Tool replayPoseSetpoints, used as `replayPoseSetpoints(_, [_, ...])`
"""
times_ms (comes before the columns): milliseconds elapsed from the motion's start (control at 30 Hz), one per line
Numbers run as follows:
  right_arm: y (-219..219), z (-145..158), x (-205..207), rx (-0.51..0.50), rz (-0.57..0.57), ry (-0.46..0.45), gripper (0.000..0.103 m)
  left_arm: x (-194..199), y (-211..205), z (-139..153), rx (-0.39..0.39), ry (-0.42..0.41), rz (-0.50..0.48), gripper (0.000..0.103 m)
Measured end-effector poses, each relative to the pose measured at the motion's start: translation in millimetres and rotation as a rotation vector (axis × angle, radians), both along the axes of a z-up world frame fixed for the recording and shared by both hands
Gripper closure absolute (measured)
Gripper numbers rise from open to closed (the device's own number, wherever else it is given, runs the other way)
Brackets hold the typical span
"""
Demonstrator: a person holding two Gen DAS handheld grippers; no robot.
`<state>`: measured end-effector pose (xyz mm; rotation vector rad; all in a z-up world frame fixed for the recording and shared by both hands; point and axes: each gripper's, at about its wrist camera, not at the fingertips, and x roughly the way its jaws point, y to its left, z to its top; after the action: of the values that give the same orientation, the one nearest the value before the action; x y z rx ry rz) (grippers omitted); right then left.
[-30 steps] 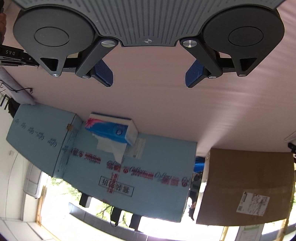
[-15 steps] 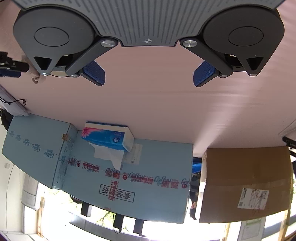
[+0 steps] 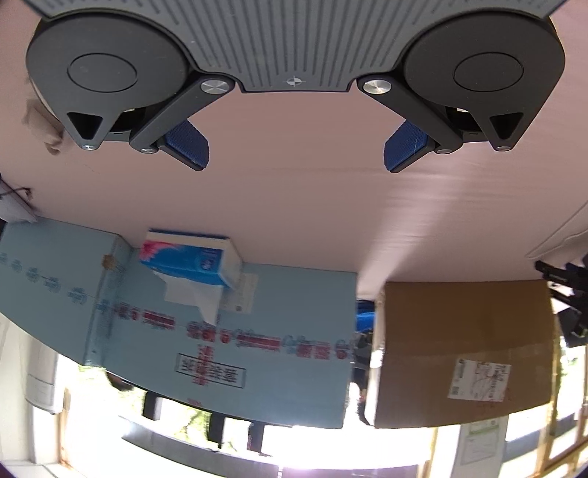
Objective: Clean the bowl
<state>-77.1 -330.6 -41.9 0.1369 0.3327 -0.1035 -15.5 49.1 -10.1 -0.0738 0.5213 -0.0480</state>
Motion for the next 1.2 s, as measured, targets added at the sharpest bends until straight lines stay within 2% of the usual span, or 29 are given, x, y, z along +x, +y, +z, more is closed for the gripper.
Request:
replayPoseSetpoints(233, [-1.1, -11.0, 14.3, -0.018, -0.003, 0.083, 0.000, 5.0, 2.5, -1.3, 0.017, 0.003, 0.031, 0.000])
replayPoseSetpoints(533, [5.8, -15.5, 10.8, 0.007, -0.006, 0.098, 0.000, 8.6, -0.6, -12.2, 0.011, 0.036, 0.042, 0.000])
replayPoseSetpoints(1200, [26.5, -19.5, 6.7, -0.027, 0.020, 0.109, 0.000, -1.4, -14.8, -23.4, 0.039, 0.066, 0.028, 0.000])
